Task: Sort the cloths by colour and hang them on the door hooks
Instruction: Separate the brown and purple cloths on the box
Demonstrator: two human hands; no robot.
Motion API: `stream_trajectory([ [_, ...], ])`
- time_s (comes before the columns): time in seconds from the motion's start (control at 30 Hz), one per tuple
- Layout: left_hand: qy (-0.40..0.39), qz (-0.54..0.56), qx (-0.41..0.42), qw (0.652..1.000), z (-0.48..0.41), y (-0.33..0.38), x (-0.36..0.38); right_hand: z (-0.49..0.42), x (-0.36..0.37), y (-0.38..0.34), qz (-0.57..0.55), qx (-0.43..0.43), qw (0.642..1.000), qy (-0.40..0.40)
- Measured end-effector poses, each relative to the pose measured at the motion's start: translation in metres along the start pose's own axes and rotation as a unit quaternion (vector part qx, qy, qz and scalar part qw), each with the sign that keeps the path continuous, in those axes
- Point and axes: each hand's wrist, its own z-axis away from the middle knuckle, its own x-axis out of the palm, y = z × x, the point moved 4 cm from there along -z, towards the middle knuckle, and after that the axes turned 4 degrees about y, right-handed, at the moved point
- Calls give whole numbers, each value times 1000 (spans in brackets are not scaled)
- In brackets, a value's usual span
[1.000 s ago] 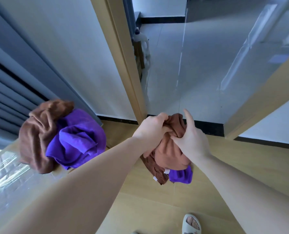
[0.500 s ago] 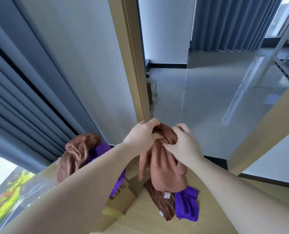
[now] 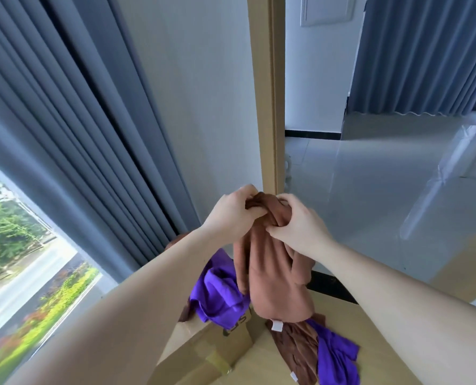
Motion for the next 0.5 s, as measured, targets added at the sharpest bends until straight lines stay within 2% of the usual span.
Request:
stream_trajectory([
  [0.17, 79, 65, -38, 994, 7, -16, -54, -11, 15, -56, -71, 9, 997, -20],
  [0.5, 110, 68, -52, 990, 15, -71, -113, -16, 69, -110, -117, 8, 992, -55],
])
